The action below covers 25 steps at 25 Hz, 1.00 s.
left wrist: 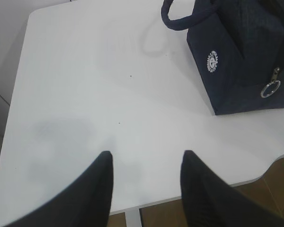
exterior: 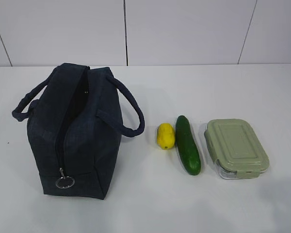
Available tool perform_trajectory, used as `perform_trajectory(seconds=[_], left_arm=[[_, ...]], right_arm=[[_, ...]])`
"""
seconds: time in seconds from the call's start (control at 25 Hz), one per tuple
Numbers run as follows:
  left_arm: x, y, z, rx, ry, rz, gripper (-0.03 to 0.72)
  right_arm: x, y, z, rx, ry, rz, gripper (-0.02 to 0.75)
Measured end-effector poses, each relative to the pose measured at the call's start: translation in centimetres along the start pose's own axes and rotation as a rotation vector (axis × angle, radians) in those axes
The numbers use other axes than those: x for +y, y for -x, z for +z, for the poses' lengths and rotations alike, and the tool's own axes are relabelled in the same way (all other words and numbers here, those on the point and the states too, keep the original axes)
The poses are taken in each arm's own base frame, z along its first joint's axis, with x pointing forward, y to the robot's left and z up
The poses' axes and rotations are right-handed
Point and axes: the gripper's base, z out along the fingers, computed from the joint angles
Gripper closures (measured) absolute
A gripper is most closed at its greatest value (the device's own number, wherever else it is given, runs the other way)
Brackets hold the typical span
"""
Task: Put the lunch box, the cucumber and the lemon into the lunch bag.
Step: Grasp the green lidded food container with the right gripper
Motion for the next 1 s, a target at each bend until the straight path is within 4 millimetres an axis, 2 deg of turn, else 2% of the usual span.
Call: perform_trajectory(seconds=[1.0], left_arm=[[0.0, 0.0, 0.0, 0.0, 0.0, 0.0, 0.367]], right_arm=[[0.0, 0.0, 0.0, 0.0, 0.0, 0.0, 0.336]])
